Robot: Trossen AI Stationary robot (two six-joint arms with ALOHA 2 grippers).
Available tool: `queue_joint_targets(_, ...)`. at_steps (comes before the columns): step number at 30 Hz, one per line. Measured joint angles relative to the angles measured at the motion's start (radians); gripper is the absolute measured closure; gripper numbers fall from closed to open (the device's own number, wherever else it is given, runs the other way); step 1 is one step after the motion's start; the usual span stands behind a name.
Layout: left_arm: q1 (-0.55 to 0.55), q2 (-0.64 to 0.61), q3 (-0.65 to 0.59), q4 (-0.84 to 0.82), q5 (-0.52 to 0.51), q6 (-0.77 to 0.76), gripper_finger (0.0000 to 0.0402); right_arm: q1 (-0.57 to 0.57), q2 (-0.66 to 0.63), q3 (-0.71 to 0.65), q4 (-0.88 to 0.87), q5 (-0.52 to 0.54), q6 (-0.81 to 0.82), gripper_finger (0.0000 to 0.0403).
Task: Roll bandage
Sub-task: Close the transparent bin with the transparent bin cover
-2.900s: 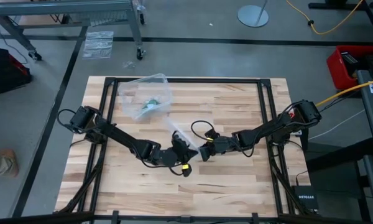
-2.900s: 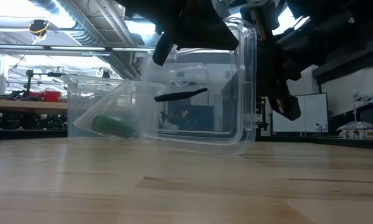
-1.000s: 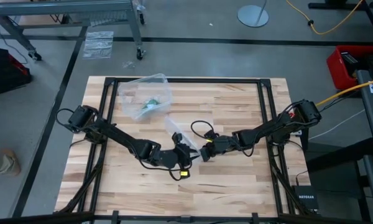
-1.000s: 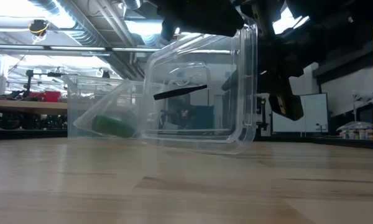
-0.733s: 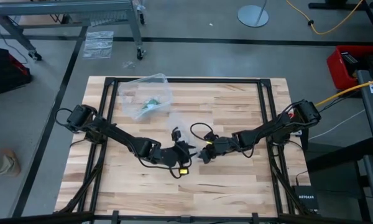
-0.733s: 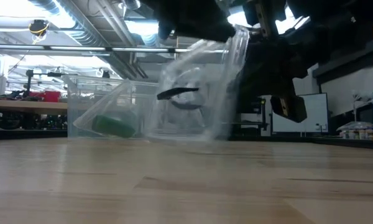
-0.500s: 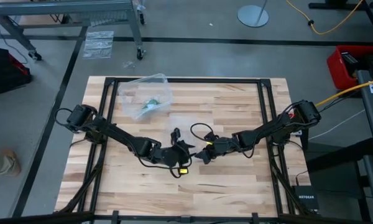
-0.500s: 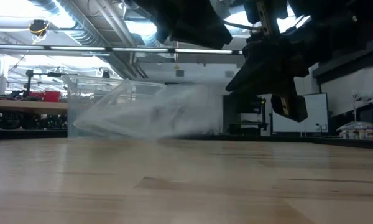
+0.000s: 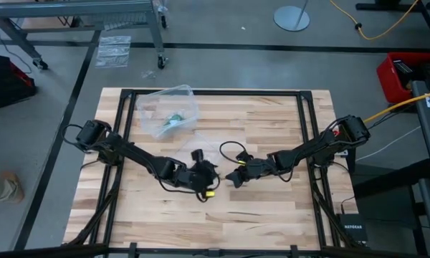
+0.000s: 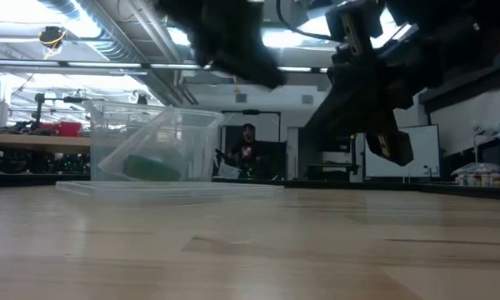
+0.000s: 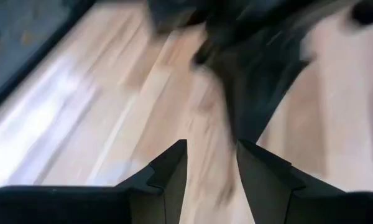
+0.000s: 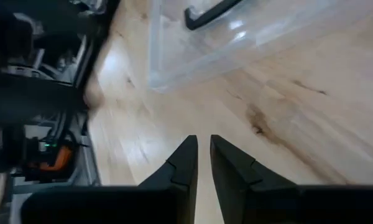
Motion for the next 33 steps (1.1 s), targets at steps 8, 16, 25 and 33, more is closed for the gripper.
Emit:
queue_joint_targets(8, 0.013, -0.04, -0.001, -0.457, 0.035, -0.389, 0.0282, 0.0, 0.0, 0.0, -0.101, 0.046, -0.001, 0.0354)
queue_joint_targets(16, 0.02, -0.032, -0.019, -0.675, 0.116, -0.494, 0.0281, 0.0, 0.0, 0.0, -0.207, 0.103, -0.001, 0.0354)
queue_joint_targets(25, 0.094, -0.032, -0.129, -0.763, 0.115, -0.666, 0.0281, 0.001, -0.002, 0.0, -0.228, 0.138, 0.005, 0.0354)
queue_joint_targets(33, 0.19, -0.032, -0.143, -0.849, 0.11, -0.713, 0.0281, -0.001, -0.002, 0.0, -0.23, 0.165, 0.003, 0.0354)
